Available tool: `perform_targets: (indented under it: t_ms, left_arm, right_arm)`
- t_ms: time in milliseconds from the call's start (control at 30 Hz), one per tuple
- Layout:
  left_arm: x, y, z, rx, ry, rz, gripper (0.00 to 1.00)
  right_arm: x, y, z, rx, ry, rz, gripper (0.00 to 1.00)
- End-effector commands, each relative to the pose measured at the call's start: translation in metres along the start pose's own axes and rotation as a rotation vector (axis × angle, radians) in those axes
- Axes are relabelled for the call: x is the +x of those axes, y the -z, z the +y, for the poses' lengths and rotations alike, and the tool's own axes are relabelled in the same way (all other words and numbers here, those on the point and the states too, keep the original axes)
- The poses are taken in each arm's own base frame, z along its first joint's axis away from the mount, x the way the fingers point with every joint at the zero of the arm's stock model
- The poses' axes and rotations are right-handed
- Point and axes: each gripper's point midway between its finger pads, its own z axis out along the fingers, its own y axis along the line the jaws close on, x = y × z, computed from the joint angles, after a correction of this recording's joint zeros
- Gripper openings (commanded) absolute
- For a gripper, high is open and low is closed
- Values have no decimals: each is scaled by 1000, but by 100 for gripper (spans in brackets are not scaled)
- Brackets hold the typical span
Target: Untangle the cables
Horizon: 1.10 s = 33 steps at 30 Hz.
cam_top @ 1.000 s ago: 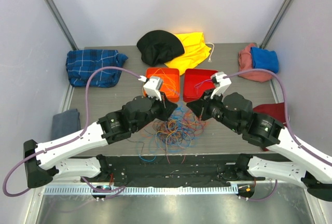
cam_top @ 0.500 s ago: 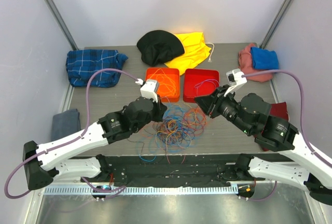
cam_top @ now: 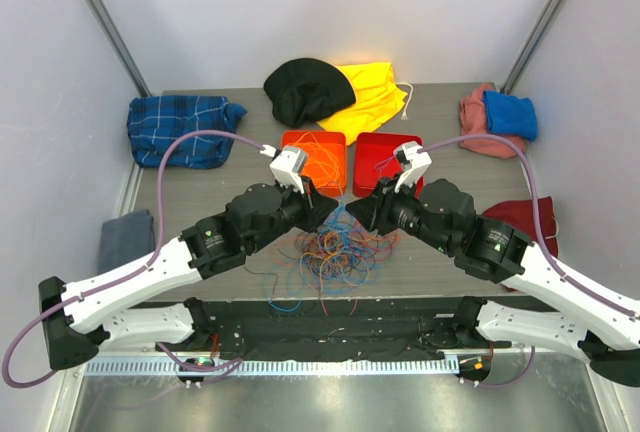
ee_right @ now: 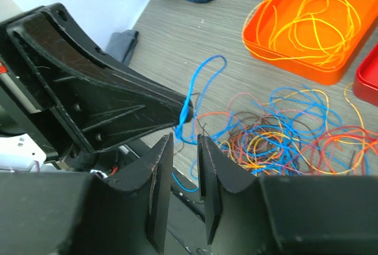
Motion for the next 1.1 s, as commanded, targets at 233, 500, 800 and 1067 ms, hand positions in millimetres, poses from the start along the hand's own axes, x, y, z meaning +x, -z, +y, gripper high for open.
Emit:
perform_targets:
  t_ms: [233, 500, 800, 1067]
  left_arm:
    - [-27, 1, -29, 101, 25, -65, 0]
    - [-29, 2, -30, 105, 21, -68, 0]
    - [-28, 1, -28, 100, 19, -67, 0]
    - [-21, -1, -13, 33, 10, -64, 0]
  right_arm:
    - [-20, -4, 21, -77, -22, -58, 32]
    - [-19, -6, 20, -72, -18, -56, 28]
    - [-21, -3, 17, -62, -18, -68, 13]
    - [-30, 5, 14, -42, -15, -95, 2]
